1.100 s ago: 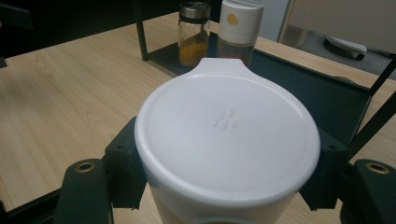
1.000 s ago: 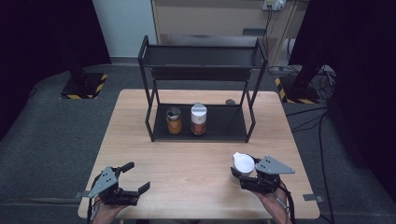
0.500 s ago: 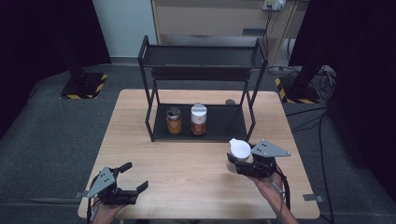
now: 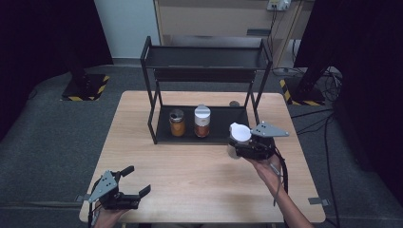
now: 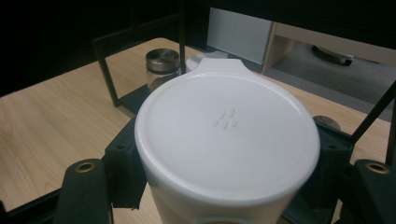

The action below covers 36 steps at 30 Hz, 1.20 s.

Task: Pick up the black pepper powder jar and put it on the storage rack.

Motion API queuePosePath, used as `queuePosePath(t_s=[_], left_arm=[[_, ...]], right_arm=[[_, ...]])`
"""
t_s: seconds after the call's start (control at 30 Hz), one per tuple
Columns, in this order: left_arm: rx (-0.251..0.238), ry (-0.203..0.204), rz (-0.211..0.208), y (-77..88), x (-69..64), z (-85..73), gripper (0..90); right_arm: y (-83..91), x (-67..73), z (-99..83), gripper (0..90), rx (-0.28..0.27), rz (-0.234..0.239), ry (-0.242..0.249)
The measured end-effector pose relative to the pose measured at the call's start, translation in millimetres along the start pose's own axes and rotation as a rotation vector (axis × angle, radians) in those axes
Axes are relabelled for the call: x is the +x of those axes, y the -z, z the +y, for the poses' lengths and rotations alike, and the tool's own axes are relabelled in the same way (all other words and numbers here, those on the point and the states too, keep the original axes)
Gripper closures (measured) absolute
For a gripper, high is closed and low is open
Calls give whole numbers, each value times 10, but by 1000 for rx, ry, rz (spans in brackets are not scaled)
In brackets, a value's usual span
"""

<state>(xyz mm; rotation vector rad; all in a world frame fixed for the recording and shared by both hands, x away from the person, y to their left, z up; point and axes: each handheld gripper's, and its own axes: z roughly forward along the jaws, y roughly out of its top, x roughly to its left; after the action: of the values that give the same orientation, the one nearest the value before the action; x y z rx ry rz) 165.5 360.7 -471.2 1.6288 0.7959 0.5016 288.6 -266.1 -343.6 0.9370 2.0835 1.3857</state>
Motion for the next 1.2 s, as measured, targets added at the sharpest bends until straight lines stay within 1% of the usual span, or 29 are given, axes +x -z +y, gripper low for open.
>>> queuePosePath(t_s=[0.2, 0.33, 0.53, 0.63, 0.77, 0.8, 0.9, 1.07, 1.2], left_arm=[[2, -4, -3, 2, -5, -2, 24], [1, -2, -5, 8, -2, -5, 25], [0, -1, -11, 5, 11, -13, 26], [-1, 0, -13, 10, 15, -16, 26], [3, -3, -17, 4, 20, -15, 27], [3, -4, -17, 2, 20, -16, 27], [3, -4, -19, -1, 22, -18, 27], [5, -6, -22, -6, 22, -16, 27], [7, -7, -25, -6, 23, -14, 27]], right_arm=[[-163, -20, 108, 310, -5, -45, -5], [-316, -49, 168, 310, -5, -75, -12], [-544, -71, 228, 310, 3, -108, -19], [-651, -79, 232, 310, 11, -127, -20], [-759, -121, 226, 310, 16, -141, -38], [-791, -131, 235, 310, 21, -147, -34], [-854, -166, 238, 310, 24, -157, -48], [-938, -194, 234, 310, 27, -172, -42], [-1033, -219, 197, 310, 29, -182, -57]])
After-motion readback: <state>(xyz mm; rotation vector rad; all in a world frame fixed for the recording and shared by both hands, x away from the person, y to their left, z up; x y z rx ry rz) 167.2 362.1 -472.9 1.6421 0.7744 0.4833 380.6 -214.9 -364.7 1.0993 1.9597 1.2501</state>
